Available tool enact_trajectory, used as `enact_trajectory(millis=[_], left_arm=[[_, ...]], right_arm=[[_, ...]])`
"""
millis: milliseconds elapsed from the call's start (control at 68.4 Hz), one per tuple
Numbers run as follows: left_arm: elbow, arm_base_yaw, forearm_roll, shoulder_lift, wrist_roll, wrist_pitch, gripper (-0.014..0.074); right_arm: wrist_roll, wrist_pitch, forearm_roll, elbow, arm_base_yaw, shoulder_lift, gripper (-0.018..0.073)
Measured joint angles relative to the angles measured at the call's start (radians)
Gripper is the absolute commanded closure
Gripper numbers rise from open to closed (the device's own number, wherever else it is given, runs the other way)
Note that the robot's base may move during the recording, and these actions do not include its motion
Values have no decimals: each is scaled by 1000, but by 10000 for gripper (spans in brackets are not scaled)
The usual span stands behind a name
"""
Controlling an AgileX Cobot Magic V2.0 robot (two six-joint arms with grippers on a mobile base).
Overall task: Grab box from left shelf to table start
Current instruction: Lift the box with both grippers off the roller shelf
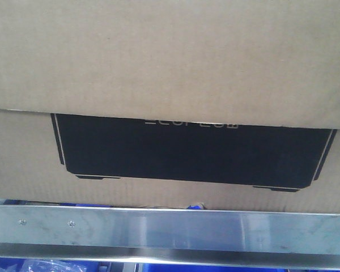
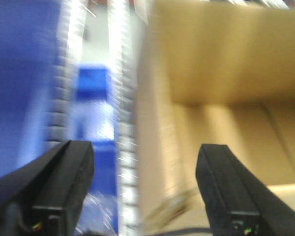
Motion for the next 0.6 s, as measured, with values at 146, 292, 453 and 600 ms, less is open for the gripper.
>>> enact_trajectory(millis=[146,292,453,600], left_arm=[[-128,-28,-2,170,-2,86,239],[-230,-28,10,339,-38,160,239],[-319,-28,42,488,-48,234,239],[-396,-28,80,588,-59,293,239]], right_arm=[[0,25,0,0,0,0,502],[0,27,0,0,0,0,502],[0,29,0,0,0,0,502],[0,33,0,0,0,0,502]])
